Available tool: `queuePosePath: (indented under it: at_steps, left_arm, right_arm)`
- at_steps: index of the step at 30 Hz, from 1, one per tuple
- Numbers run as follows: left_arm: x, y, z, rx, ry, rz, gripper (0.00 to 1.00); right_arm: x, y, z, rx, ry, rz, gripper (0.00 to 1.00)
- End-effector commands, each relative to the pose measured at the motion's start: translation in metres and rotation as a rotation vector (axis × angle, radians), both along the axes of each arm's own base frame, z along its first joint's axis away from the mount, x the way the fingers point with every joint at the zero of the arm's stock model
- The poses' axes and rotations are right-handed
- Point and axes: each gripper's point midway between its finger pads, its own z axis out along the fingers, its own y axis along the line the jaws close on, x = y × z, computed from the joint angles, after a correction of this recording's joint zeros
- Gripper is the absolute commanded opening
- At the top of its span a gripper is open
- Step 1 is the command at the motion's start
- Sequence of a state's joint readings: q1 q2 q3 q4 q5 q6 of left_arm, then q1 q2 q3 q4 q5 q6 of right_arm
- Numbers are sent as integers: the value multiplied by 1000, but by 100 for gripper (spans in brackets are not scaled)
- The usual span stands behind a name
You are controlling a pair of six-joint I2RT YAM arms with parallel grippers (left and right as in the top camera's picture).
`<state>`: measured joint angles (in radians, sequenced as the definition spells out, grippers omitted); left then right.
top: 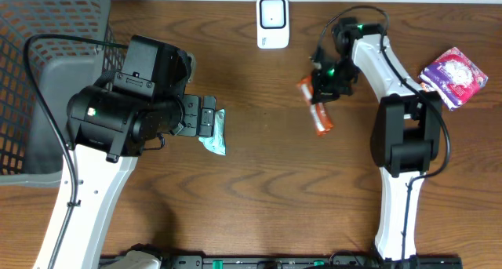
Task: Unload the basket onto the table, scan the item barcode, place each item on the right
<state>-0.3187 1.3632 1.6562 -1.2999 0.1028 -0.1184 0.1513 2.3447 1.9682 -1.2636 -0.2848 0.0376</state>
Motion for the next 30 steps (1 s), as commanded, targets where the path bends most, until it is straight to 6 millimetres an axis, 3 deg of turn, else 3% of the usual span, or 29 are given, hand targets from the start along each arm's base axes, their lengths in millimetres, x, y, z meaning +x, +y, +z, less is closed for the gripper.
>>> queuePosePath:
  at_steps: [1, 3, 6, 9, 15, 17, 19, 23, 25, 28, 30]
  left_arm:
    - [-1, 0, 1, 0, -4, -5, 98]
    - [-1, 0, 1, 0, -4, -5, 98]
    - [-1, 0, 1, 0, -4, -5, 98]
    - [-1, 0, 1, 0, -4, -5, 98]
    - [-1, 0, 1, 0, -4, -5, 98]
    - [-1, 0, 1, 0, -4, -5, 98]
    - [-1, 0, 1, 0, -4, -5, 98]
    - [-1, 0, 1, 0, -4, -5, 98]
    - [-1, 0, 1, 0, -4, -5, 98]
    - [-1, 0, 1, 0, -4, -5, 98]
    - [-1, 0, 1, 0, -4, -5, 98]
  right_arm:
    - [27, -68, 55, -535, -236, -149, 1]
    - [32, -95, 85, -811, -355, -240, 1]
    - [34, -97, 107, -1000, -468, -276, 1]
    - [35, -79, 90, -1015, -476, -224, 1]
    - [30, -48, 22, -1058, -411, -88, 1]
    - [23, -32, 3, -1033, -378, -43, 11]
    - [17, -15, -5, -970, -356, -30, 14]
    - [18, 11, 10, -839, -358, -49, 33]
    - [23, 16, 27, -778, -369, -63, 55]
    - [34, 18, 60, -637, -380, -59, 61]
    - [41, 16, 79, -505, -378, -59, 71]
